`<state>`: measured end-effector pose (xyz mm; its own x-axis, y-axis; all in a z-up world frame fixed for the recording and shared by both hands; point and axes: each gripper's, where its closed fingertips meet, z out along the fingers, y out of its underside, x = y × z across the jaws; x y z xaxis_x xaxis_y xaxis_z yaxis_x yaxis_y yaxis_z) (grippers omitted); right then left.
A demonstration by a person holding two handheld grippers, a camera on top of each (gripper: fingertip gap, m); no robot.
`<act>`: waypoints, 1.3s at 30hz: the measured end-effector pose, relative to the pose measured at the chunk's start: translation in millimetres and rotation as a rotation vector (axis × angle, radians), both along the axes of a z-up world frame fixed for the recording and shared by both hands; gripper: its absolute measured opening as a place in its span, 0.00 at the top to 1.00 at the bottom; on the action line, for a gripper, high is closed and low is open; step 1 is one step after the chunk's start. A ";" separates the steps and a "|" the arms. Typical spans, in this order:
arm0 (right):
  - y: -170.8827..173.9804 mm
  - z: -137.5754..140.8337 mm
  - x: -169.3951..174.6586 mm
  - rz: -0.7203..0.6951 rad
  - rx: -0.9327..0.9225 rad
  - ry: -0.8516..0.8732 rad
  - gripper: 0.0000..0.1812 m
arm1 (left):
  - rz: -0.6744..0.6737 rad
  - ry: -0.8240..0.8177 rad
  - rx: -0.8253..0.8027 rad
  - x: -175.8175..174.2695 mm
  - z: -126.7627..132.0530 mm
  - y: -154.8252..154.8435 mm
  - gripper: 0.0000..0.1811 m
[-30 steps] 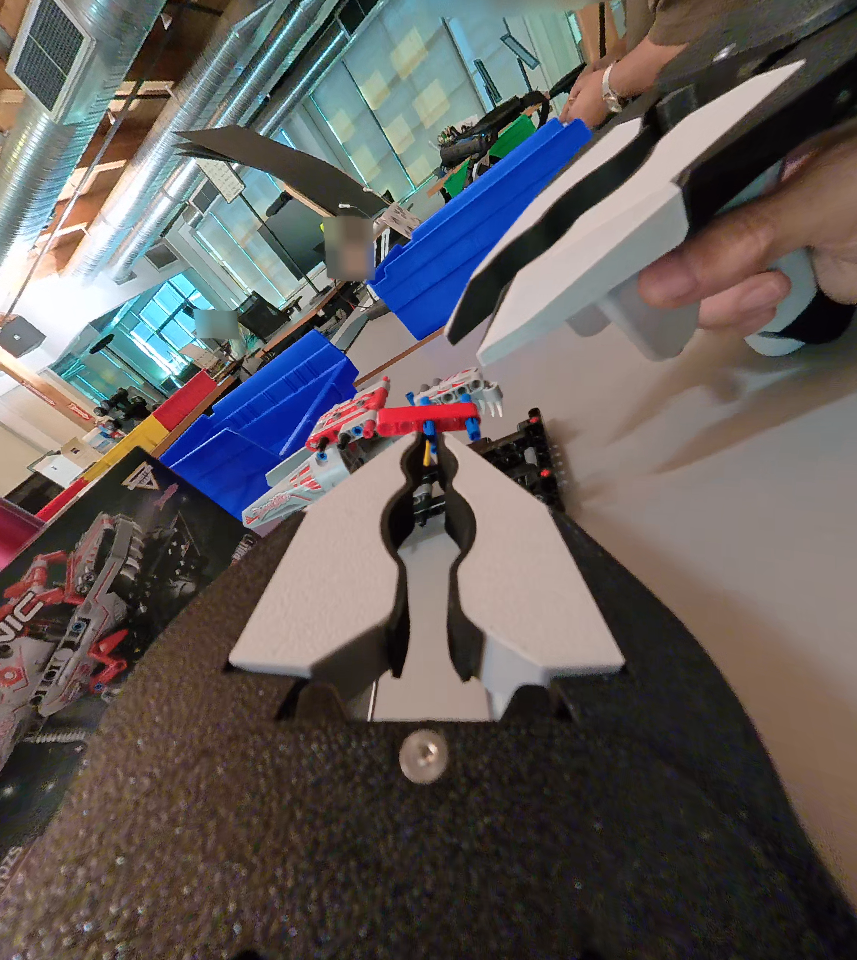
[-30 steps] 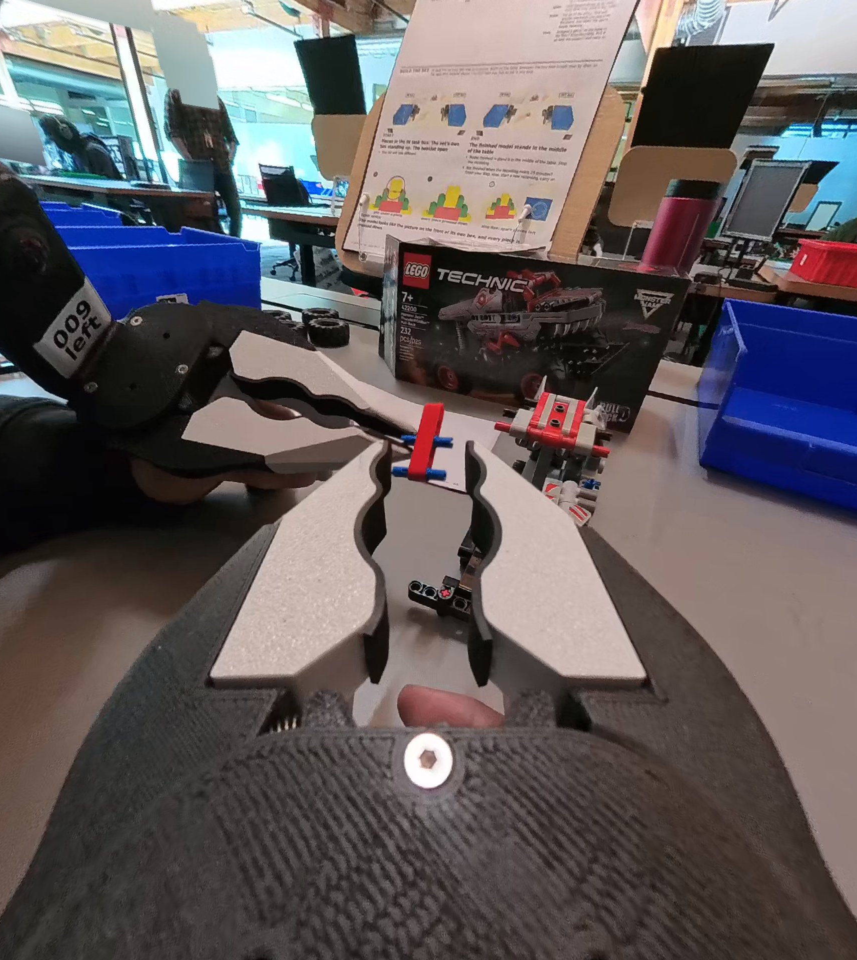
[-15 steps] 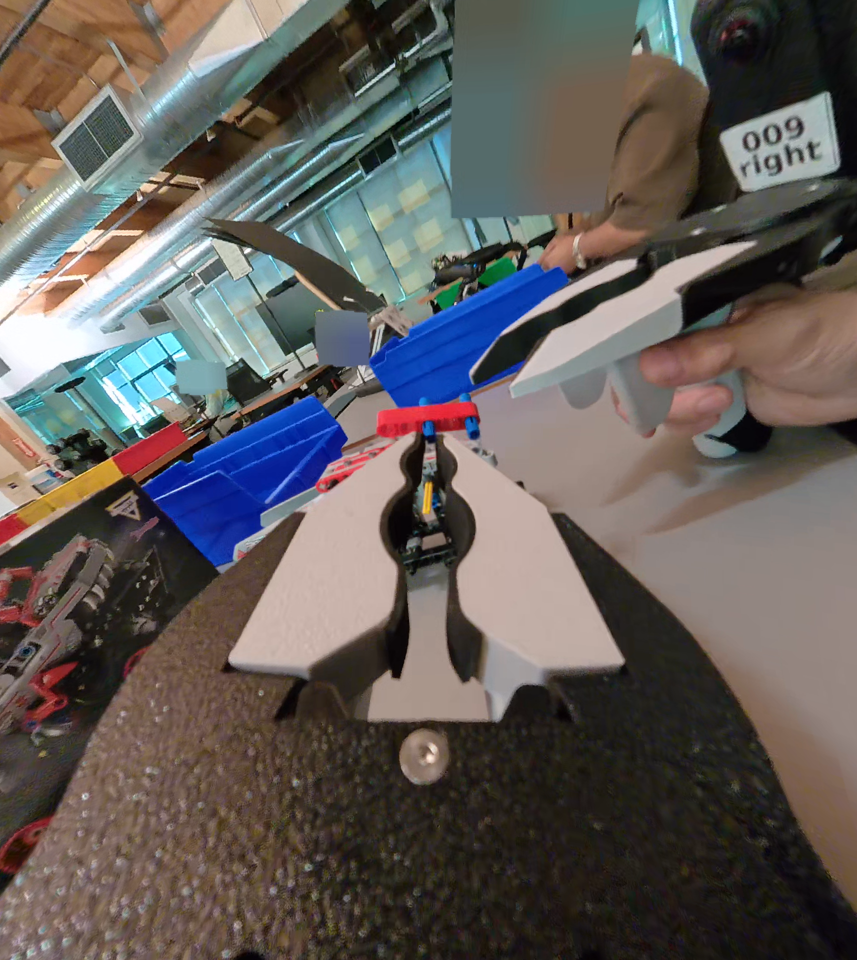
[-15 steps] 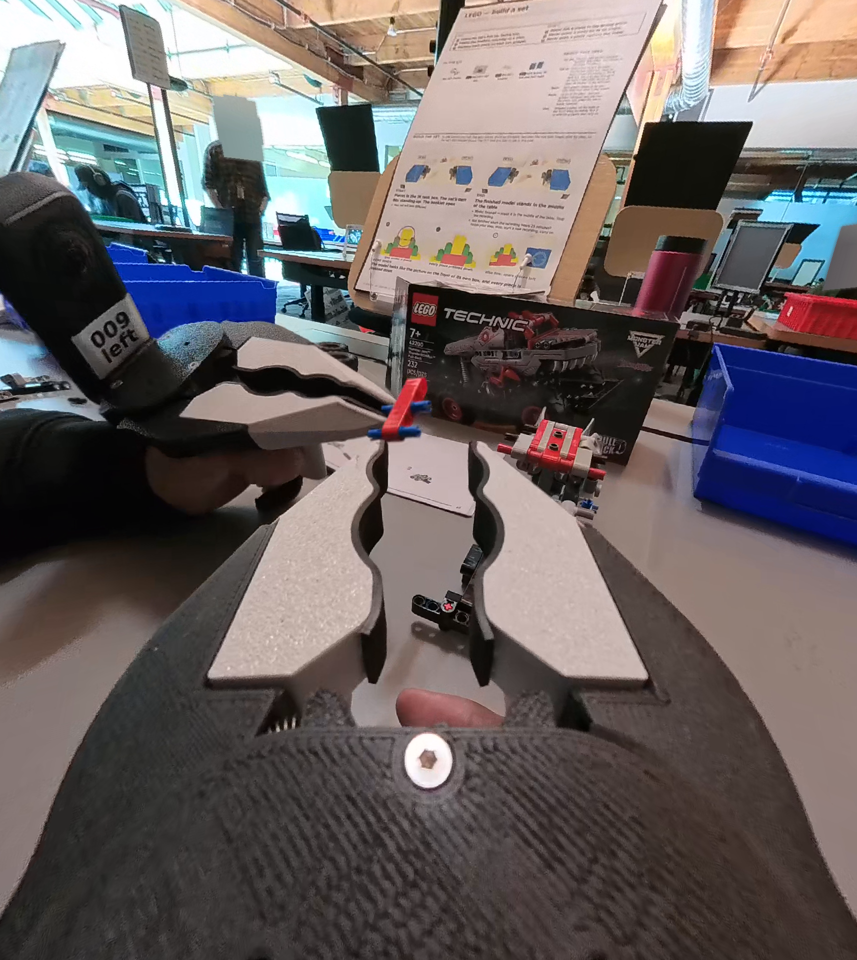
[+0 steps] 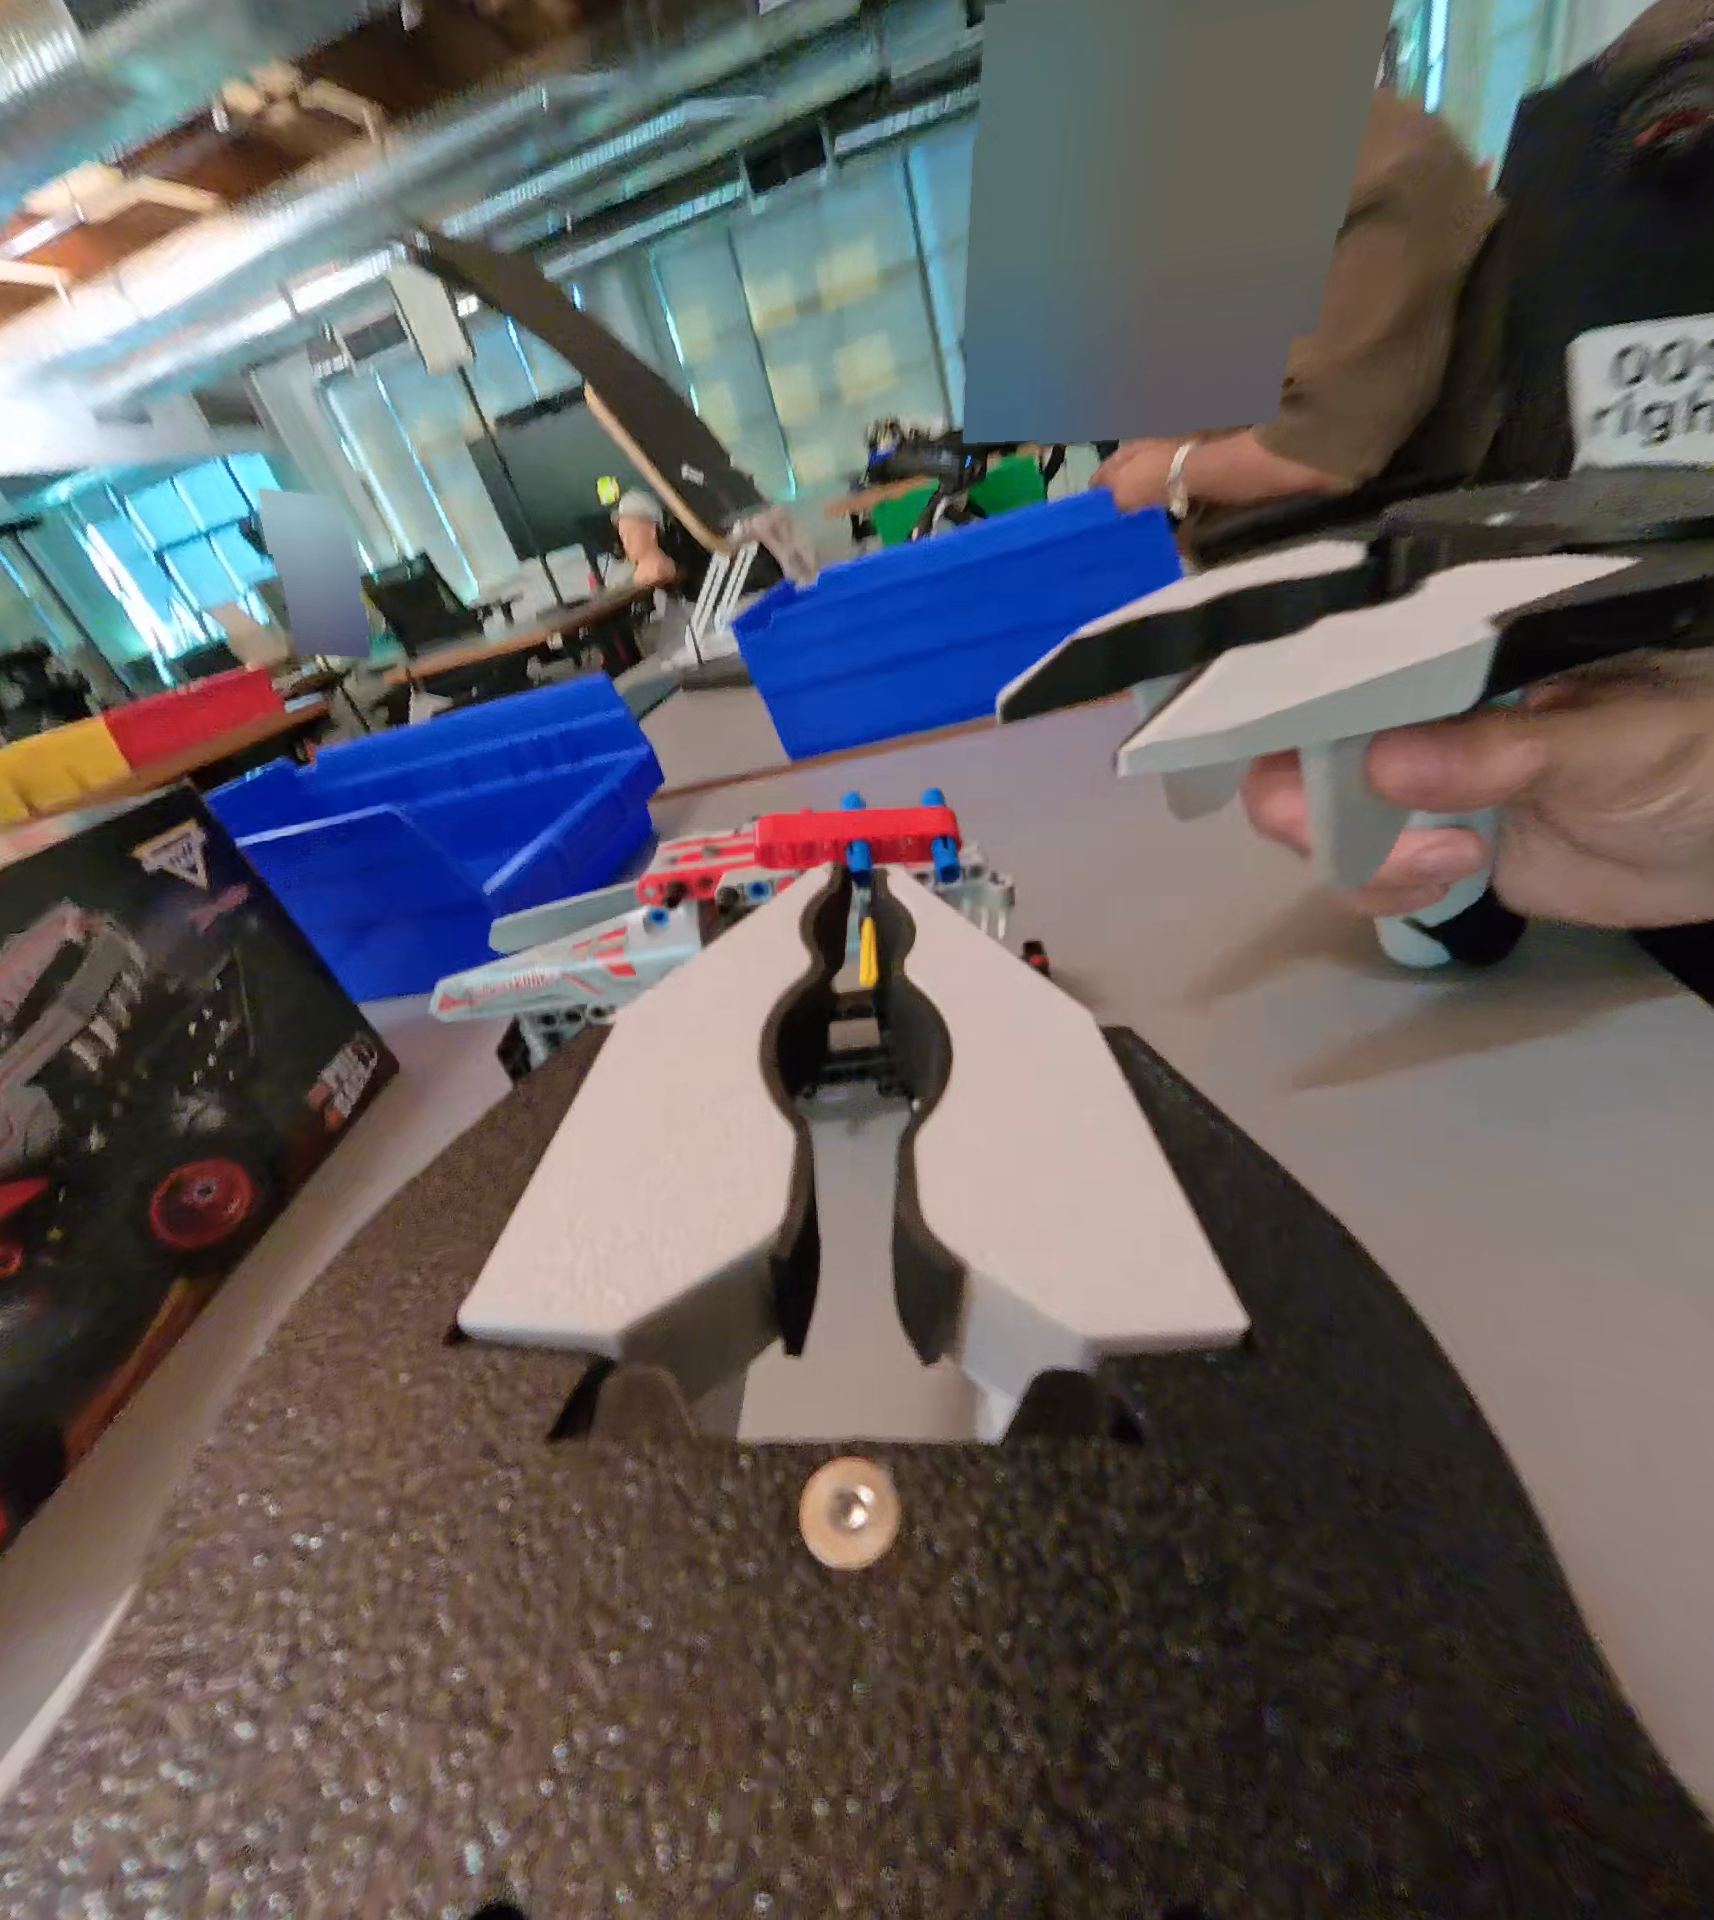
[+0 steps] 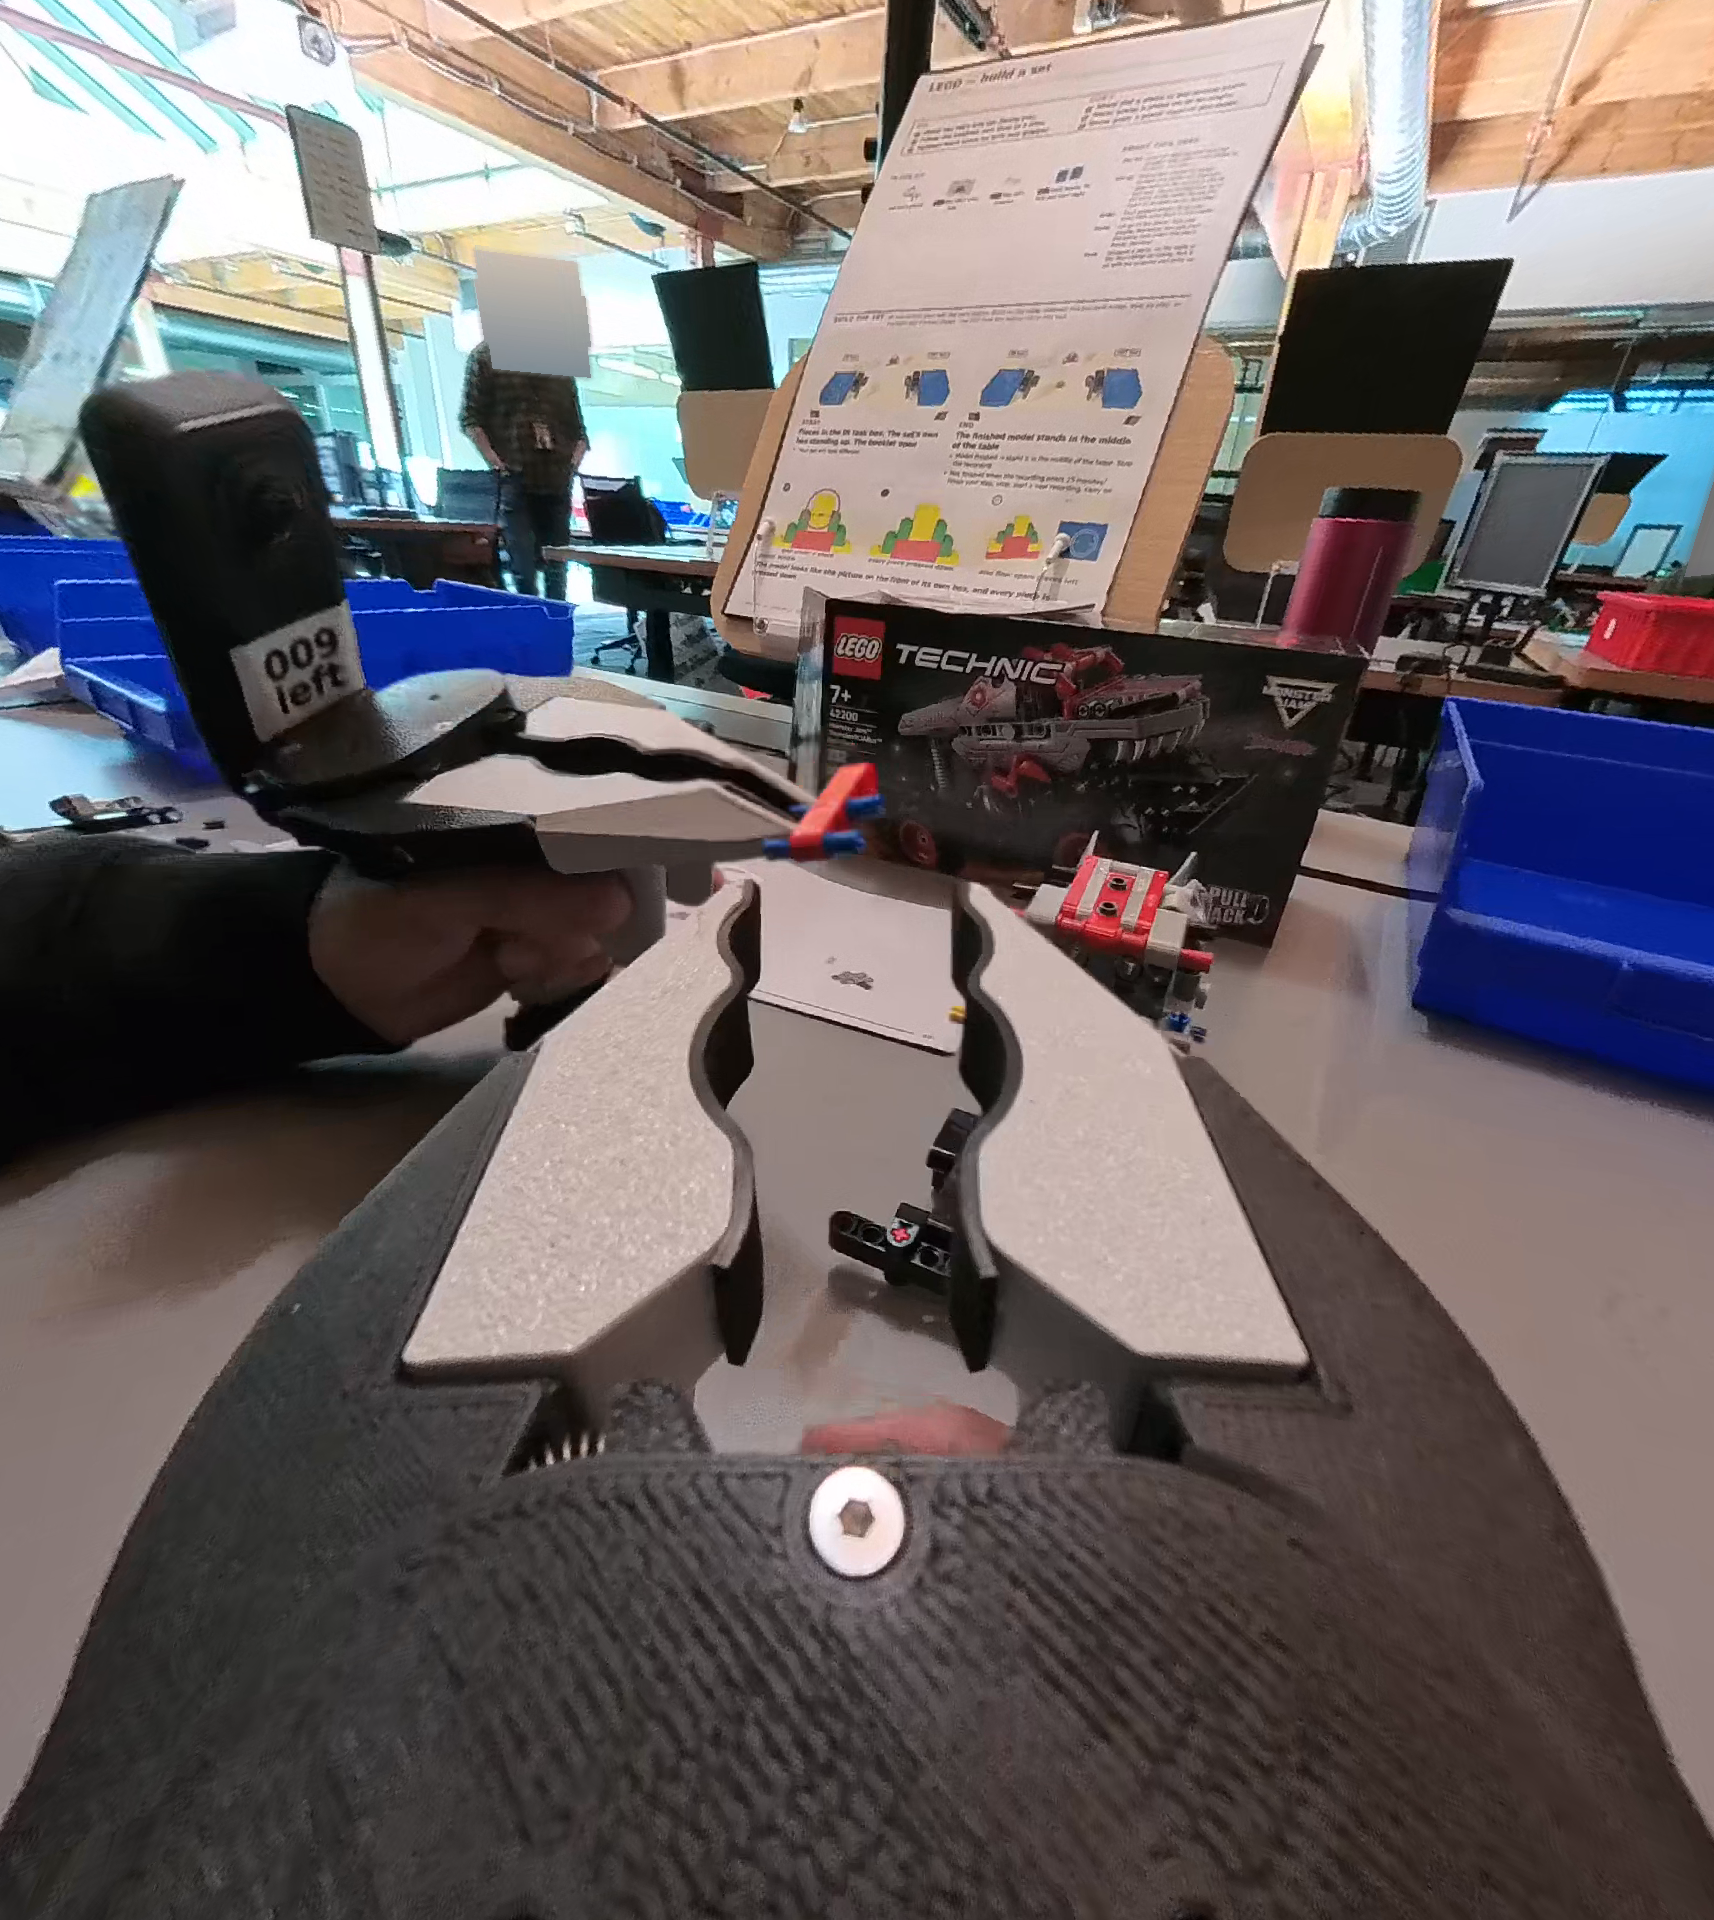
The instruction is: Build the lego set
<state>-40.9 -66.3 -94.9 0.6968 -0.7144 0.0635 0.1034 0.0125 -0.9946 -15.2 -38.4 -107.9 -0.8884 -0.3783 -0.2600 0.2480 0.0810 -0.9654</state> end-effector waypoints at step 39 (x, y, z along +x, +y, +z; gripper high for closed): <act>-31.5 -57.4 46.3 -0.202 -0.209 0.372 0.73 | -0.035 0.273 0.237 15.6 -41.0 -51.9 1.00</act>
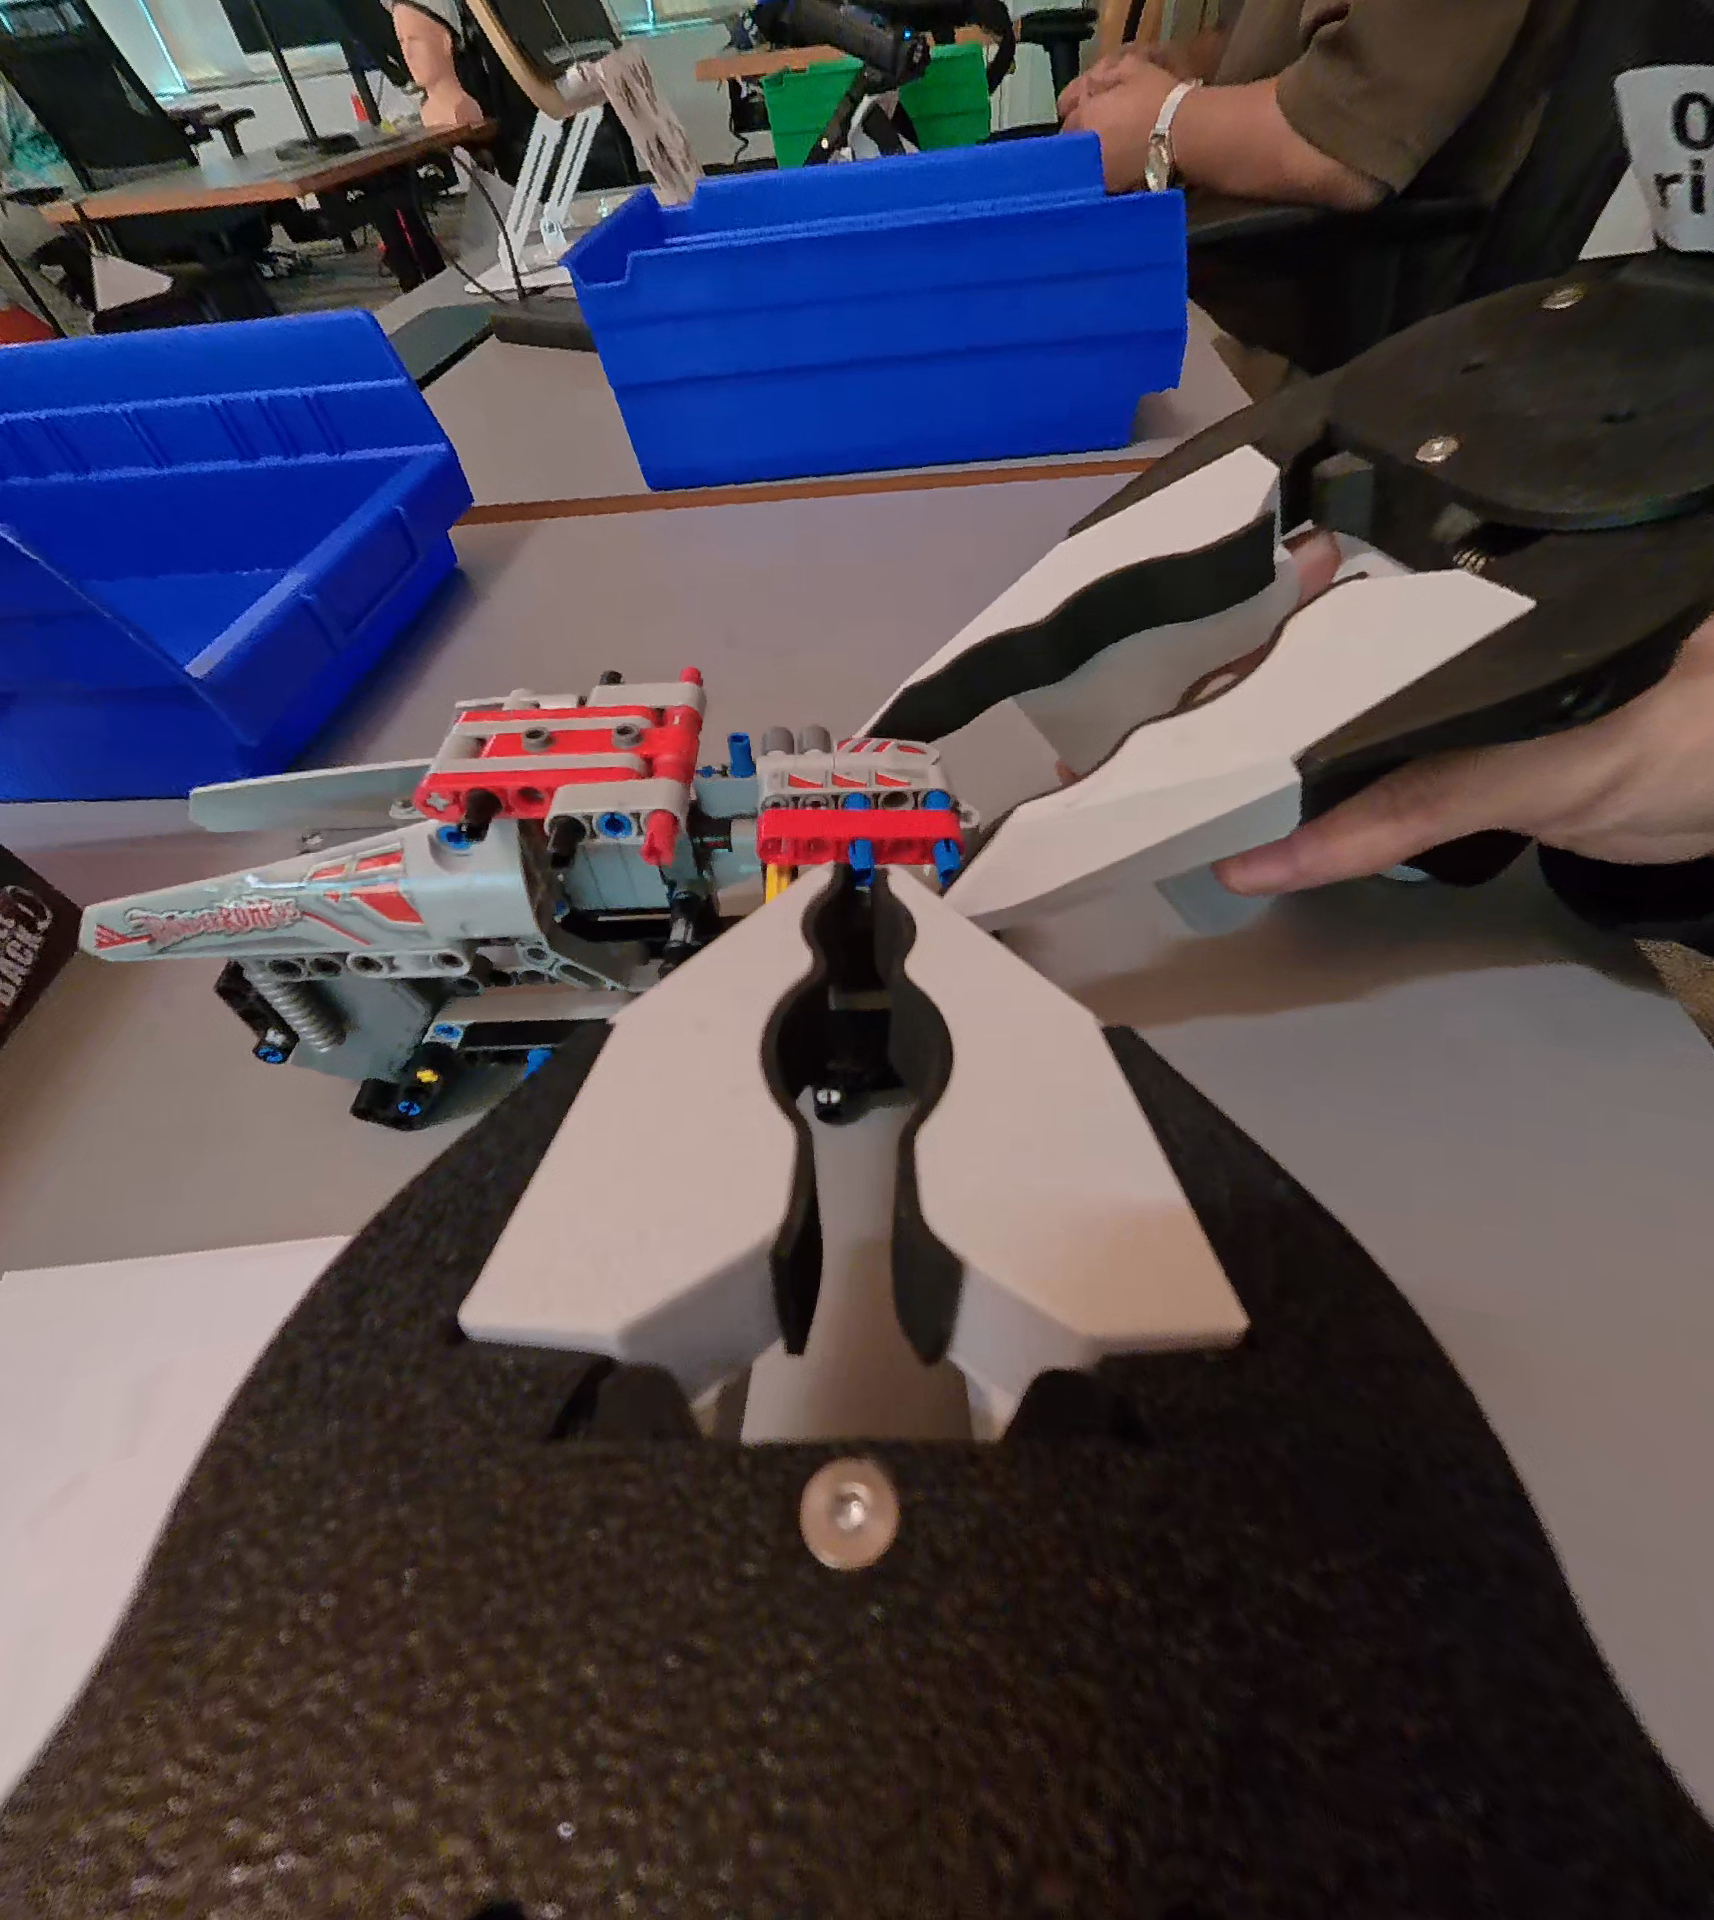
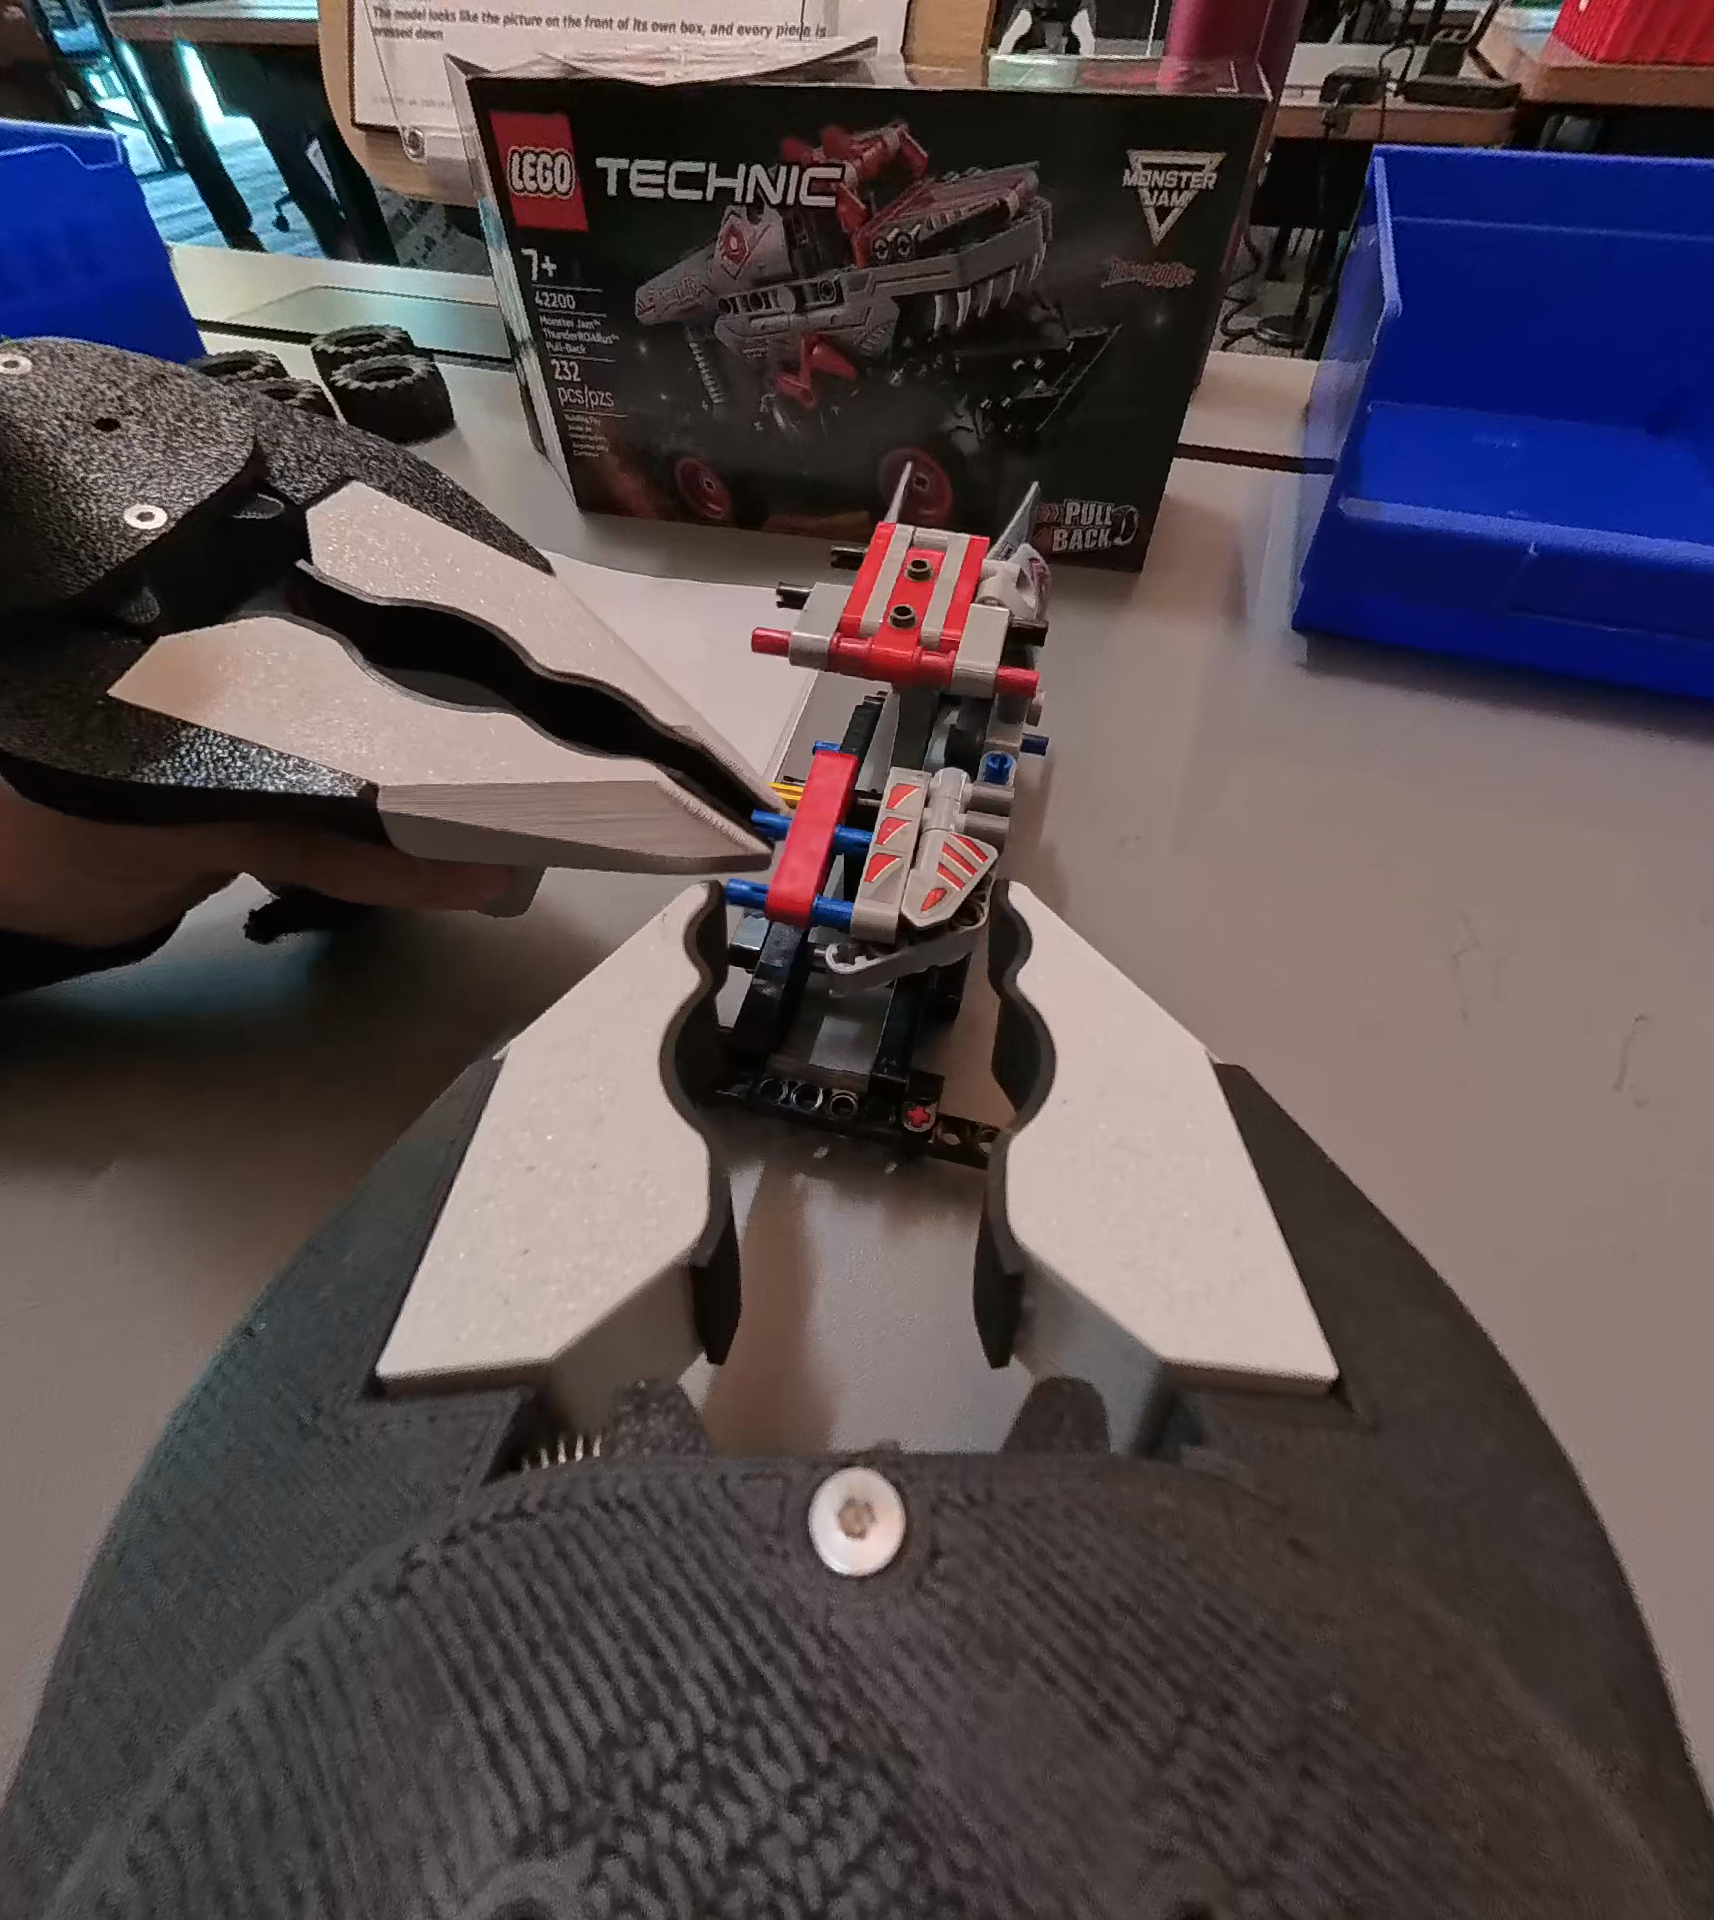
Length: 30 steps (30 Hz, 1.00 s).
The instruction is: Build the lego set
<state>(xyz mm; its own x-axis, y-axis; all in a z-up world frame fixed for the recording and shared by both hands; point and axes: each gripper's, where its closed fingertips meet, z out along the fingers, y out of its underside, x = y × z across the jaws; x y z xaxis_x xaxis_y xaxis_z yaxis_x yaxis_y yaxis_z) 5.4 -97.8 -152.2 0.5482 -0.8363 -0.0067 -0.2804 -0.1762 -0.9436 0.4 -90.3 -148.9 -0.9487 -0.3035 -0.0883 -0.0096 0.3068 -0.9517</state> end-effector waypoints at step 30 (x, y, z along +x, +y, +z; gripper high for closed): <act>-9.1 9.5 -2.6 0.091 0.174 0.079 0.70 | -0.029 -0.037 0.048 5.3 7.6 14.0 1.00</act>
